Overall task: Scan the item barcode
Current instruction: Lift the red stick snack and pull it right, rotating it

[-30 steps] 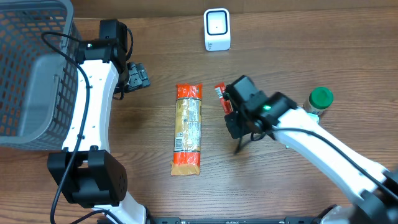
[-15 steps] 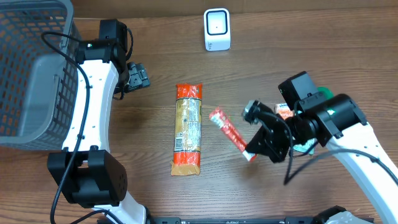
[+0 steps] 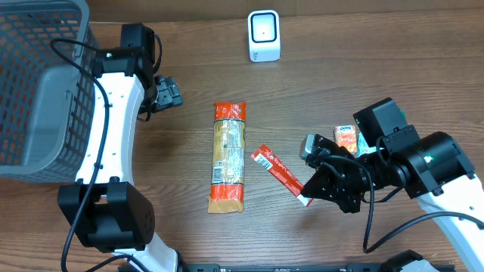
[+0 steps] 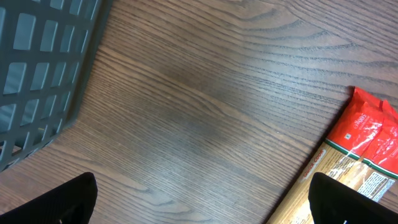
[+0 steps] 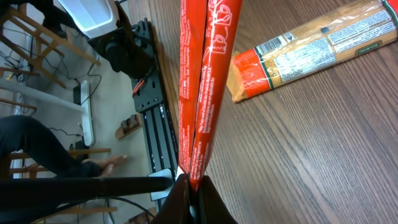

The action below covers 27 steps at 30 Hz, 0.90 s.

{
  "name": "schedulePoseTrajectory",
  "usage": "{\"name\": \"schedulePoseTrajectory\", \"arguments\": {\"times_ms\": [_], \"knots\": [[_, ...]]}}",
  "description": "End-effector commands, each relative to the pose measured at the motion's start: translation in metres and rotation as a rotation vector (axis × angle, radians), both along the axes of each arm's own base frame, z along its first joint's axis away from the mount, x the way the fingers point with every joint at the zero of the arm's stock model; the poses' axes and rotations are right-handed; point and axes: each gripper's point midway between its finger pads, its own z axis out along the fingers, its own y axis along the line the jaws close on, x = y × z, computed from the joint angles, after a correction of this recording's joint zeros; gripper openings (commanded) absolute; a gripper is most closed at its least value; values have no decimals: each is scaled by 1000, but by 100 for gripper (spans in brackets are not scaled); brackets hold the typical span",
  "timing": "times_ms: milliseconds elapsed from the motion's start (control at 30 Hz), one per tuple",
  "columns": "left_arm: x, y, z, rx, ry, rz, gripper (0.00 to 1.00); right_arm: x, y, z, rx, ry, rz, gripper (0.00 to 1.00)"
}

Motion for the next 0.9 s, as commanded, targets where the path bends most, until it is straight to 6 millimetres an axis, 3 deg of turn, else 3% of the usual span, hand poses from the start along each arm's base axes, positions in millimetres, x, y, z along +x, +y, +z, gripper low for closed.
{"name": "schedulePoseTrajectory", "arguments": {"times_ms": [0,400,867], "knots": [[0,1,0,12,4,-14,100,-3,2,8,32,-8,5,4],[0,1,0,12,4,-14,100,-8,-2,36,26,-4,-25,4],[0,1,0,12,4,-14,100,-3,-3,37,18,-24,-38,4]]}}
